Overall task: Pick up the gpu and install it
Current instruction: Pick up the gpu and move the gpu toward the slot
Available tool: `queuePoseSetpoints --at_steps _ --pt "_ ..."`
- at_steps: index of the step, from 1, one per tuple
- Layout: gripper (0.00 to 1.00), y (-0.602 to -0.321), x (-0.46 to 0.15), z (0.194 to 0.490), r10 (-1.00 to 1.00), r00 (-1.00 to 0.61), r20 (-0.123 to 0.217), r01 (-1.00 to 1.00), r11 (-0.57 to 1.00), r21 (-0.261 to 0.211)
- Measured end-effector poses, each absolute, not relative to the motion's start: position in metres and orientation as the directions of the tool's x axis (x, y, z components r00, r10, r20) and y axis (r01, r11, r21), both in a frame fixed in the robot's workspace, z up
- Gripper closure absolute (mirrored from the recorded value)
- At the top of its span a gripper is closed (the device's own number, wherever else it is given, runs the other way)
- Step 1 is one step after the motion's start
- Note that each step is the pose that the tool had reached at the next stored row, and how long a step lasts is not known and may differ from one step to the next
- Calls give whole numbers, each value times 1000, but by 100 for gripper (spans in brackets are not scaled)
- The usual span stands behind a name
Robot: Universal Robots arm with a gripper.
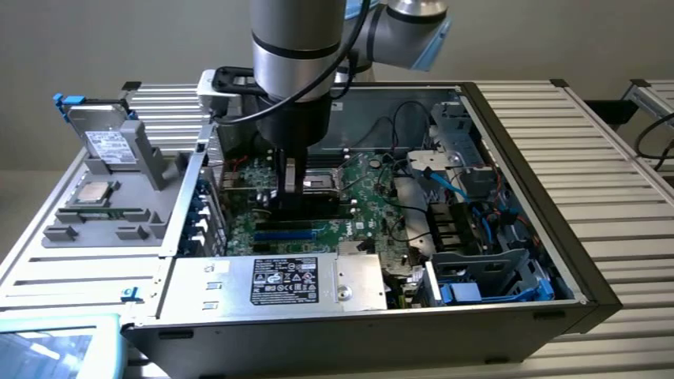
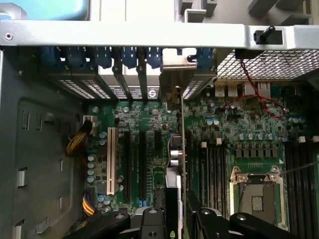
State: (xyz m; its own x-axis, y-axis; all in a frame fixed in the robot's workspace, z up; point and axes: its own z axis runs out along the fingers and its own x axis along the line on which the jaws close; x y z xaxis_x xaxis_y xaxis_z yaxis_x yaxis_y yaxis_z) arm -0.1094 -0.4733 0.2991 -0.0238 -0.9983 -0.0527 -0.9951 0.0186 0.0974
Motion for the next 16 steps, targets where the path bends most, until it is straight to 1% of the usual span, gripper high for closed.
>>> queuePoseSetpoints --at_steps 7,16 --pt "72 -475 -115 283 -998 -24 -53 -995 19 97" --pt "72 -474 -115 278 -998 -24 -53 -995 19 97"
